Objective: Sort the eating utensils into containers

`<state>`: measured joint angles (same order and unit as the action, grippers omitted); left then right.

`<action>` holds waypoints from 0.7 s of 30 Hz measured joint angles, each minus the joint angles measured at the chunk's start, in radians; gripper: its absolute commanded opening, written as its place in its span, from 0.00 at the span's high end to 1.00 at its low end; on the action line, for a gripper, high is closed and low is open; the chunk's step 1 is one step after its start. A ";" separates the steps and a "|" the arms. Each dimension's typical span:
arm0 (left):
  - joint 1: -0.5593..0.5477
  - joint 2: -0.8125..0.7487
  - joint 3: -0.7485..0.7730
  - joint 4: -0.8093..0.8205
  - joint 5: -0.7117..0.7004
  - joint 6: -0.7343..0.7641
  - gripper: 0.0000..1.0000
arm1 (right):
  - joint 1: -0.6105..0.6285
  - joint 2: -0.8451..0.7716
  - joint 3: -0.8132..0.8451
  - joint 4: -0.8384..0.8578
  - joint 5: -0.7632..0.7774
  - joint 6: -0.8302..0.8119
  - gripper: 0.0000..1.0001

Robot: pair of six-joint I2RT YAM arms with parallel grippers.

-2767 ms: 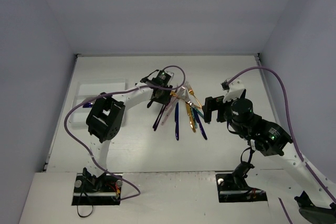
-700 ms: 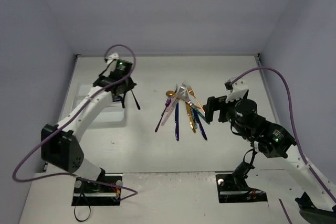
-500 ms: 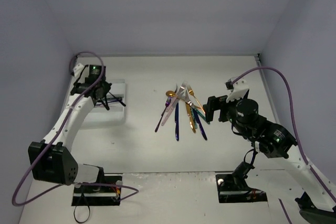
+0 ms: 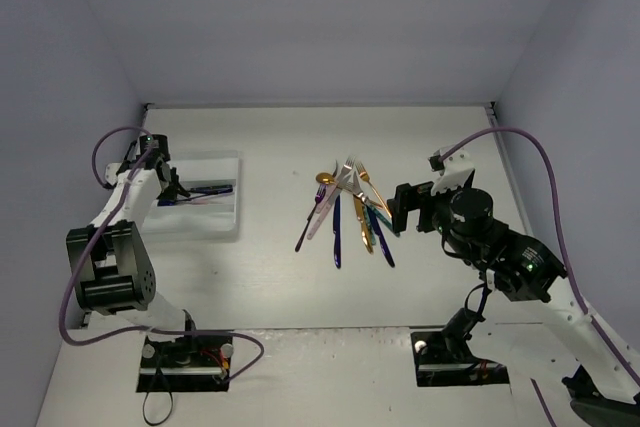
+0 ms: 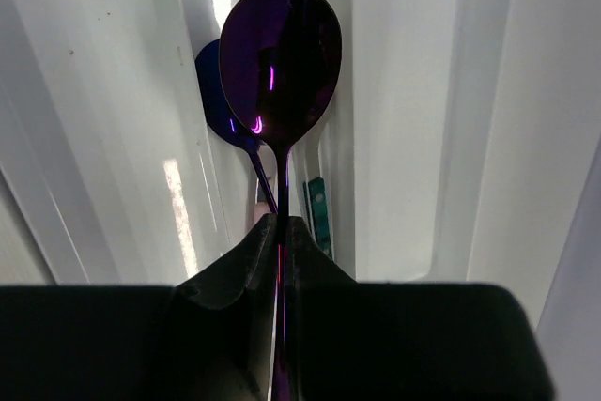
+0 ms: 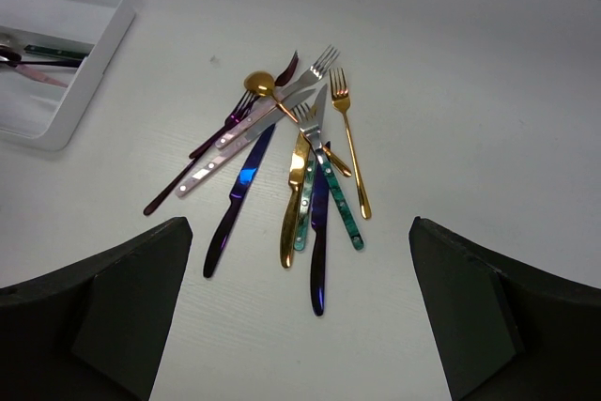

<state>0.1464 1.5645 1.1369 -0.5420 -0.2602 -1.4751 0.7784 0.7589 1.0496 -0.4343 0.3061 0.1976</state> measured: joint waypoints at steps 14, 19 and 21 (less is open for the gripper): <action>0.021 0.187 0.092 0.055 0.024 -0.070 0.80 | 0.000 0.010 0.000 0.000 0.001 -0.009 0.00; 0.023 0.188 0.092 0.059 0.024 -0.076 0.65 | 0.000 0.023 0.000 0.000 0.001 -0.009 0.00; 0.024 0.187 0.092 0.060 0.026 -0.072 0.59 | 0.000 0.036 0.000 0.000 0.001 -0.010 0.00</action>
<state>0.1699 1.7514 1.2293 -0.4822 -0.2343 -1.5468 0.7784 0.7949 1.0496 -0.4339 0.3073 0.1876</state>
